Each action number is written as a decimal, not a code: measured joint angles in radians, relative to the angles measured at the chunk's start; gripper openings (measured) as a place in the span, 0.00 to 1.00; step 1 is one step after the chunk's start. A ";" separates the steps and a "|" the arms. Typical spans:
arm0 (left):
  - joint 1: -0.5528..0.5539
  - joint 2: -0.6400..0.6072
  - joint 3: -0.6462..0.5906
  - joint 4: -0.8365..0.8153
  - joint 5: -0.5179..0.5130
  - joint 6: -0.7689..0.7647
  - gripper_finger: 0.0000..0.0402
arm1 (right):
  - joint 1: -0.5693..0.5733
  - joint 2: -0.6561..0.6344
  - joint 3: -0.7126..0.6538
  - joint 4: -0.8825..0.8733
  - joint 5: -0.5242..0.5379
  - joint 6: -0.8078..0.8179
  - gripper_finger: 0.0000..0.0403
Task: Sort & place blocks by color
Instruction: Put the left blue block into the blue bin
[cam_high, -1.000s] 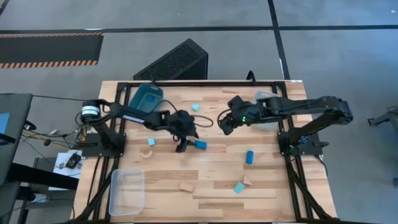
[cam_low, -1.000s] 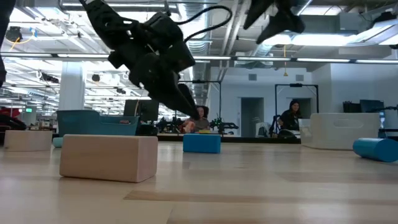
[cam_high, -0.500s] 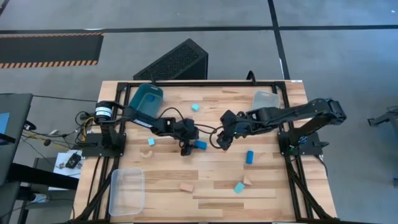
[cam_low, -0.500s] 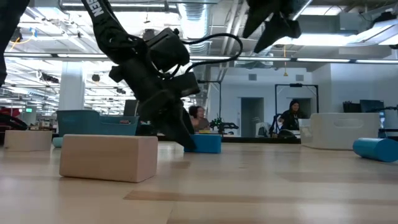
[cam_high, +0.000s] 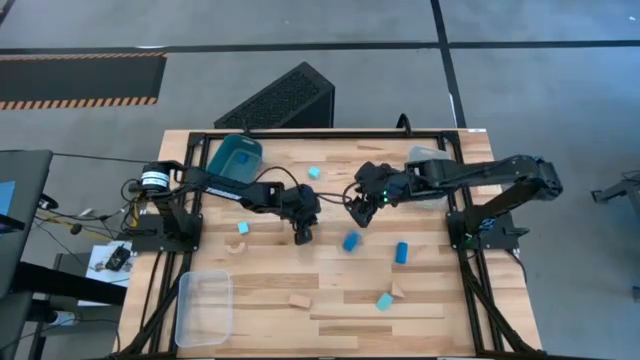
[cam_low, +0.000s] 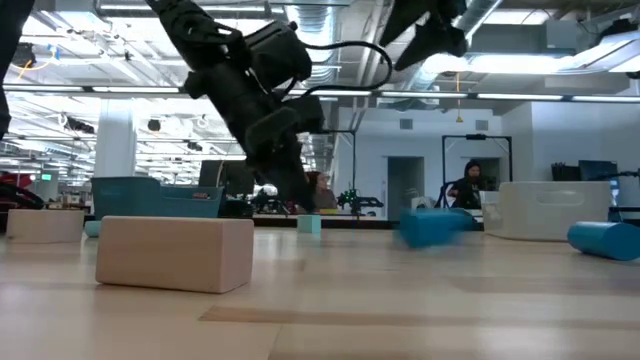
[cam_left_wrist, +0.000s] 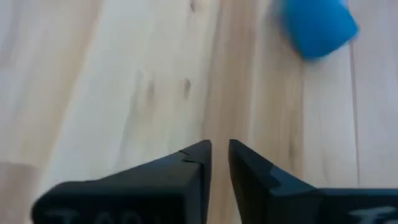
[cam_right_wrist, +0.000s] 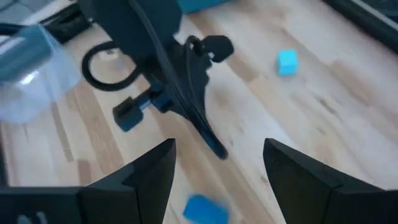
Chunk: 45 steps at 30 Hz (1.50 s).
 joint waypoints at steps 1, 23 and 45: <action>0.004 -0.002 0.005 -0.001 0.000 0.001 0.08 | -0.007 -0.006 0.000 -0.009 0.000 -0.009 0.66; 0.019 -0.021 0.006 0.167 0.008 -0.009 0.54 | 0.106 -0.068 -0.070 -0.300 0.085 0.138 0.66; -0.140 -0.015 0.007 0.499 -0.110 -0.041 0.55 | 0.505 -0.177 -0.513 -0.117 -0.068 0.686 0.66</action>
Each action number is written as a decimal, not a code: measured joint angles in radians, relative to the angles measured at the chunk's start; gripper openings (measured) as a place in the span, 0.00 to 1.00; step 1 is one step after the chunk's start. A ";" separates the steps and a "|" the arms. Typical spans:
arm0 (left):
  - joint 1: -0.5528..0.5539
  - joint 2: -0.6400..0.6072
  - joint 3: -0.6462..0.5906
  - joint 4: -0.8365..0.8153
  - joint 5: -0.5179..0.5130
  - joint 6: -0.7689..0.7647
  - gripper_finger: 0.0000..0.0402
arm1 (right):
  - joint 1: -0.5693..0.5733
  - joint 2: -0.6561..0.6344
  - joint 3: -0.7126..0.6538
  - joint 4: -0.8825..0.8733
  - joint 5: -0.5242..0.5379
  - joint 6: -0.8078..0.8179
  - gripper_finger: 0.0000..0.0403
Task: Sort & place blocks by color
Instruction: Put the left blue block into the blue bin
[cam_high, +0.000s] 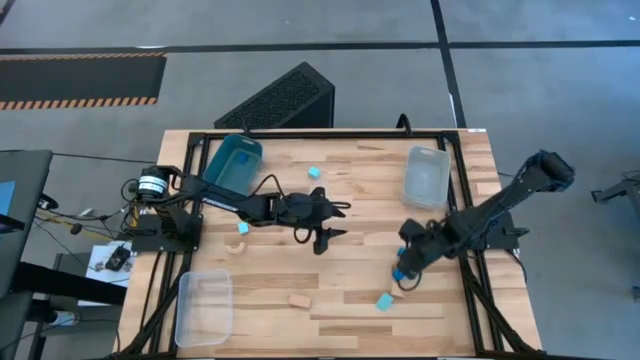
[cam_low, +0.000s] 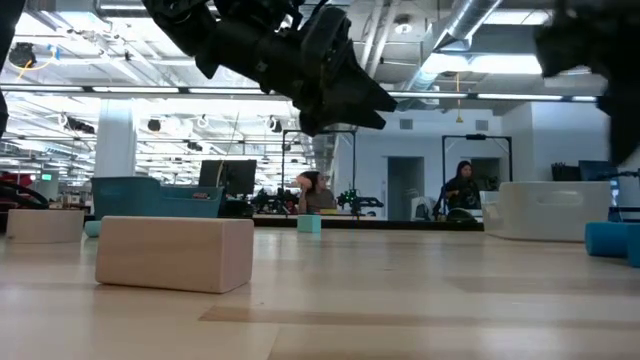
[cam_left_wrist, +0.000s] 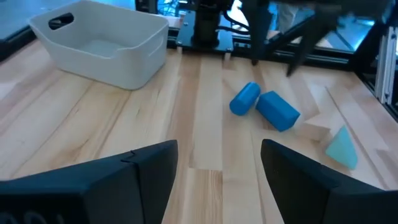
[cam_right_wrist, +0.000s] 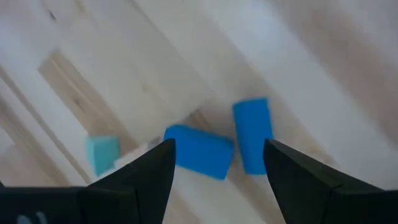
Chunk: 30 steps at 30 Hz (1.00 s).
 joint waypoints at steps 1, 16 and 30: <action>-0.003 0.000 0.000 -0.001 -0.004 -0.009 0.55 | 0.021 0.003 -0.014 0.010 -0.001 0.026 0.66; -0.027 0.001 0.000 -0.031 -0.105 -0.240 0.55 | 0.076 0.037 -0.163 -0.015 0.022 0.162 0.66; -0.056 -0.015 0.000 -0.151 -0.104 -0.452 0.55 | 0.069 0.037 -0.192 0.049 0.049 0.065 0.66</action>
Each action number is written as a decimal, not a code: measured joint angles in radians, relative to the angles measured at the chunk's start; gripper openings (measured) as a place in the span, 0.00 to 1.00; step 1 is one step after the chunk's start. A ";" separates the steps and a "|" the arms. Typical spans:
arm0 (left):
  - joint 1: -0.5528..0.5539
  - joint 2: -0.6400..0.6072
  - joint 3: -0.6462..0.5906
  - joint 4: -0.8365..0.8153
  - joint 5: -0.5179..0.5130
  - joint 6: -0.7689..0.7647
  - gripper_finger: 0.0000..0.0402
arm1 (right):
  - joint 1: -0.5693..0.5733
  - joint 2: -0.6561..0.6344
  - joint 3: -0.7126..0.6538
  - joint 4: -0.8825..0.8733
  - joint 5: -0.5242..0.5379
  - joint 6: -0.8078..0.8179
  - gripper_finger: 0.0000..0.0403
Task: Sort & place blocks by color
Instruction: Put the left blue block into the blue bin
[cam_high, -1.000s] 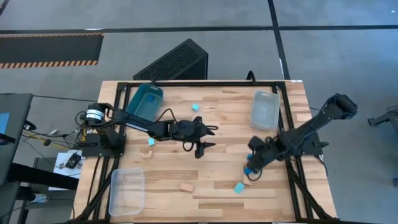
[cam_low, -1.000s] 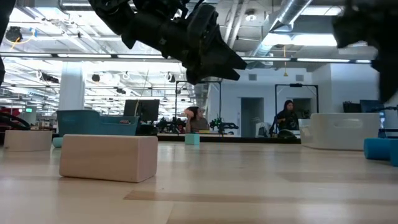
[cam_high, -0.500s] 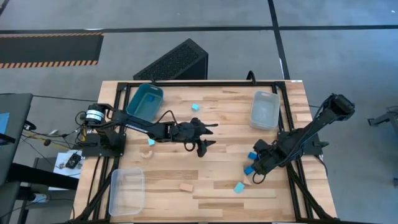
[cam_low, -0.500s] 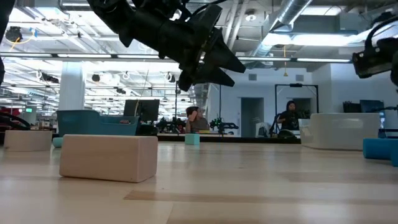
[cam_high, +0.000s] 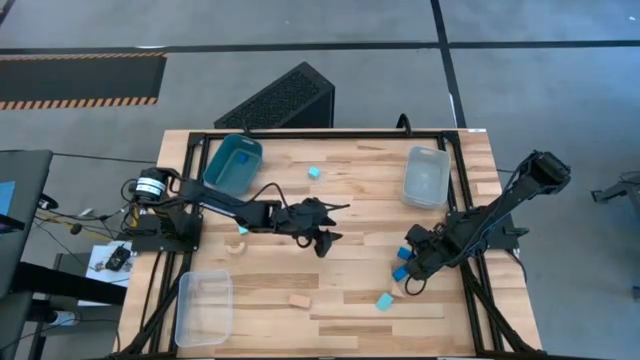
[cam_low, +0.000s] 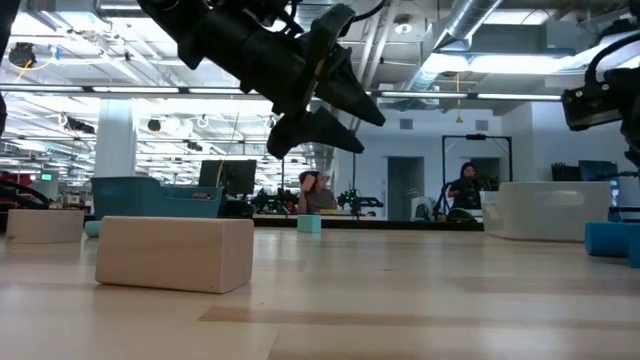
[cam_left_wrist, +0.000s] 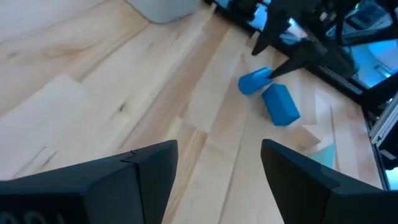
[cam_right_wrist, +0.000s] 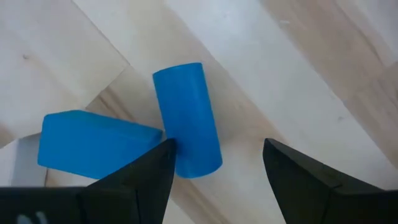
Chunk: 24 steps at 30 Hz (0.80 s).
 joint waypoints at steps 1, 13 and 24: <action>0.006 -0.001 0.000 0.005 0.000 0.002 0.55 | 0.003 0.000 0.000 0.003 -0.001 0.000 0.66; 0.137 -0.192 0.001 -0.153 0.076 0.013 0.55 | 0.005 0.000 0.000 0.044 -0.031 0.127 0.66; 0.110 -0.398 -0.031 -0.490 -0.074 0.139 0.55 | -0.144 0.084 0.000 0.143 -0.041 -0.056 0.66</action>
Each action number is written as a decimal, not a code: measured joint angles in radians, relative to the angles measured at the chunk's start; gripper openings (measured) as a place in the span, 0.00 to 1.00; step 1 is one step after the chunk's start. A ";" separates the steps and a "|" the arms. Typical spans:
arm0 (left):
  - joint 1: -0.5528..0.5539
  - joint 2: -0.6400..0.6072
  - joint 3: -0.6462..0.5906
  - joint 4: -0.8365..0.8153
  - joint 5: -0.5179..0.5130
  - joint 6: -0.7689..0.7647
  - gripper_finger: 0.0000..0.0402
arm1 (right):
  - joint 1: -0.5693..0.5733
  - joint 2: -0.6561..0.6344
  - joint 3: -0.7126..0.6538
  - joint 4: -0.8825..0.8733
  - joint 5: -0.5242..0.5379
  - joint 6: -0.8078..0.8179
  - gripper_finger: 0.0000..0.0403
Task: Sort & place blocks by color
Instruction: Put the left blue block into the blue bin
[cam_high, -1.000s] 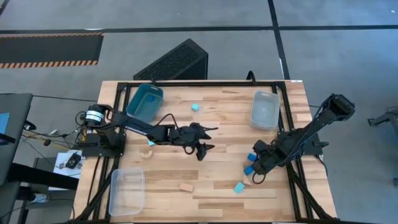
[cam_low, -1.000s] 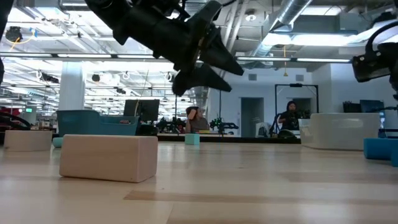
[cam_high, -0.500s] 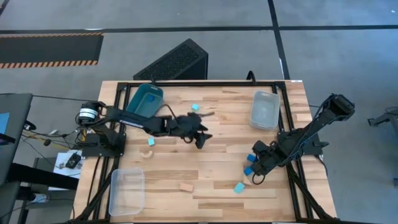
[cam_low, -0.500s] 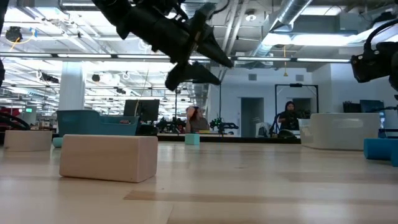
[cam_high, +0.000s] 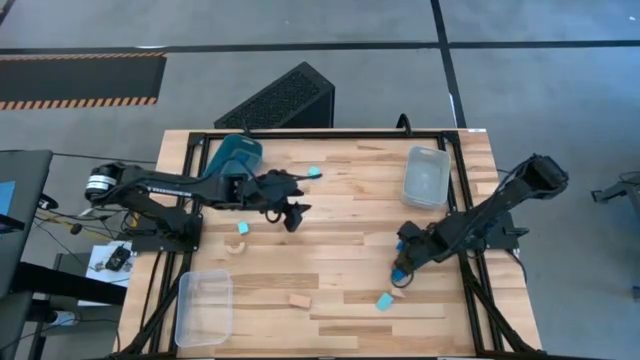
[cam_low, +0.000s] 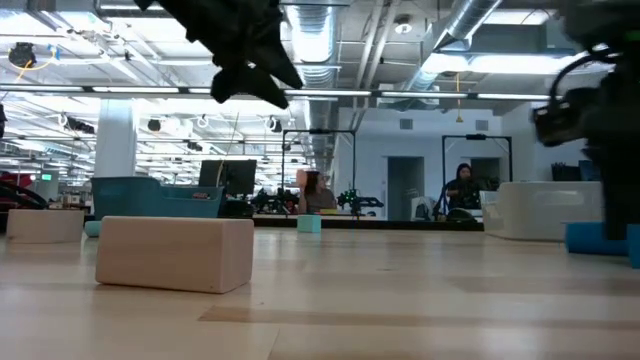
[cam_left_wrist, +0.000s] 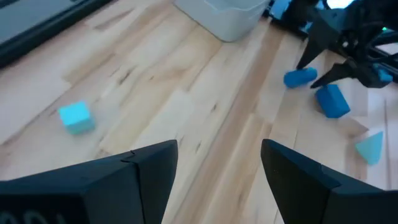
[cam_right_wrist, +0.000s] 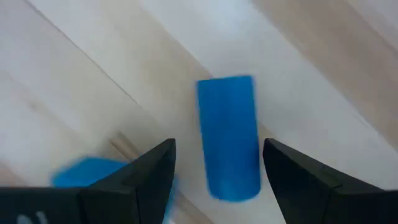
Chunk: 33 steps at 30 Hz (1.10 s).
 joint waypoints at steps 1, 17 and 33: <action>-0.003 0.003 -0.004 0.012 0.002 0.000 0.55 | -0.023 0.017 0.000 0.046 -0.005 -0.033 0.66; -0.012 0.247 -0.094 0.579 0.207 0.155 0.55 | -0.300 0.073 0.287 0.230 -0.012 -0.492 0.66; -0.043 0.887 0.323 0.994 0.245 0.087 0.59 | -0.201 -0.270 0.379 -0.428 0.172 -0.178 0.66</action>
